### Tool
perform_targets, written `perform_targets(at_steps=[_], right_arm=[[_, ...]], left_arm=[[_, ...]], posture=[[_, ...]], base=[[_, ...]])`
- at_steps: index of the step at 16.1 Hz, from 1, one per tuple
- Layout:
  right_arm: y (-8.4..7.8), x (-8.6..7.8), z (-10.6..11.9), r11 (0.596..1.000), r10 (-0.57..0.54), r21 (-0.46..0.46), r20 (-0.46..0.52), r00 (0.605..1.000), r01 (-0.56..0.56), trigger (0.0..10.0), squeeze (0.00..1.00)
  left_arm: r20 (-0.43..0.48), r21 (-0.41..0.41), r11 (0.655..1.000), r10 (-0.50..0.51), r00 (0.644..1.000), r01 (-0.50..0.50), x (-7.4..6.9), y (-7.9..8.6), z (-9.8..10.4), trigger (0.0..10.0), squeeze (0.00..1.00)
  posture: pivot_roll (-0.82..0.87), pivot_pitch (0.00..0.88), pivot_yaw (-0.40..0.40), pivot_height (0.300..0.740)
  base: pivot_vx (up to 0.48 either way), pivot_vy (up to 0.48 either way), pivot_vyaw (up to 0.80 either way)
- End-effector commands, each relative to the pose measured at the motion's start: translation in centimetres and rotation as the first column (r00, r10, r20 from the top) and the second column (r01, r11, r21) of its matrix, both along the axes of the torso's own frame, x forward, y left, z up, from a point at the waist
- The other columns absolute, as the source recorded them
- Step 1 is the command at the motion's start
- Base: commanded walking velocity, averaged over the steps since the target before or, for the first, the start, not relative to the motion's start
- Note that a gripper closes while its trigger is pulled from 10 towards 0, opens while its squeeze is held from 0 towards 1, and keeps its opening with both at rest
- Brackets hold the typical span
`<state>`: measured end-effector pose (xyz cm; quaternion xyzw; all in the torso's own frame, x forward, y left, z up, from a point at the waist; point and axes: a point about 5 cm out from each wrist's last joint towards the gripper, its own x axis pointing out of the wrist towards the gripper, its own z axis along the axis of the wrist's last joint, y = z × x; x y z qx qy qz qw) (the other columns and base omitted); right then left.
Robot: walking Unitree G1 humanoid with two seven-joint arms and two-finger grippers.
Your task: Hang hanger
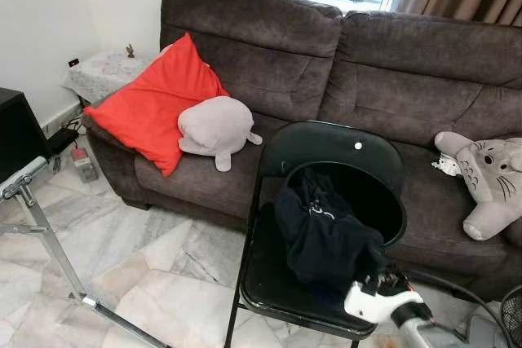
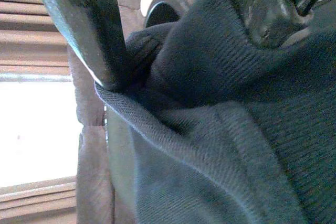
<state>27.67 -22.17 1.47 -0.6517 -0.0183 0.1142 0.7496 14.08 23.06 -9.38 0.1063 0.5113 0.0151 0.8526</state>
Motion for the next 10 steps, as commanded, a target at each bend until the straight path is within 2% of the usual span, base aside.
perform_targets(at_steps=[1,4,6,9,10], right_arm=[[0.0,0.3,0.3,1.0,0.006,0.003,0.007,1.0,-0.007,10.0,0.0],[0.1,0.6,1.0,0.999,0.013,0.028,0.071,0.997,-0.015,10.0,0.0],[0.1,0.1,0.4,0.999,0.006,0.039,0.032,0.999,-0.007,10.0,0.0],[-0.2,-0.9,-0.8,0.999,-0.017,0.029,-0.045,0.999,0.018,8.0,0.0],[-0.2,-1.0,-0.8,0.999,-0.019,0.033,-0.04,0.999,0.021,1.3,0.0]], left_arm=[[-0.007,0.007,1.0,-0.004,1.0,0.004,-0.3,0.0,-0.1,10.0,0.0],[-0.008,0.007,1.0,-0.005,1.0,0.006,-0.3,0.0,-0.1,10.0,0.0],[-0.008,0.007,1.0,-0.009,1.0,0.009,-0.3,0.0,-0.1,10.0,0.0],[-0.007,0.006,1.0,-0.009,1.0,0.009,-0.3,0.0,-0.1,10.0,0.0],[-0.007,0.006,1.0,-0.008,1.0,0.009,-0.3,0.0,-0.1,10.0,0.0]], posture=[[0.07,0.0,-0.071,0.74],[0.06,0.0,-0.071,0.74],[0.06,0.0,-0.072,0.74],[0.06,0.0,-0.073,0.74],[0.06,0.0,-0.073,0.74]], base=[[0.0,0.0,0.0],[0.0,0.0,0.0],[0.0,0.0,0.0],[0.0,0.0,0.0],[0.0,0.0,0.0]])
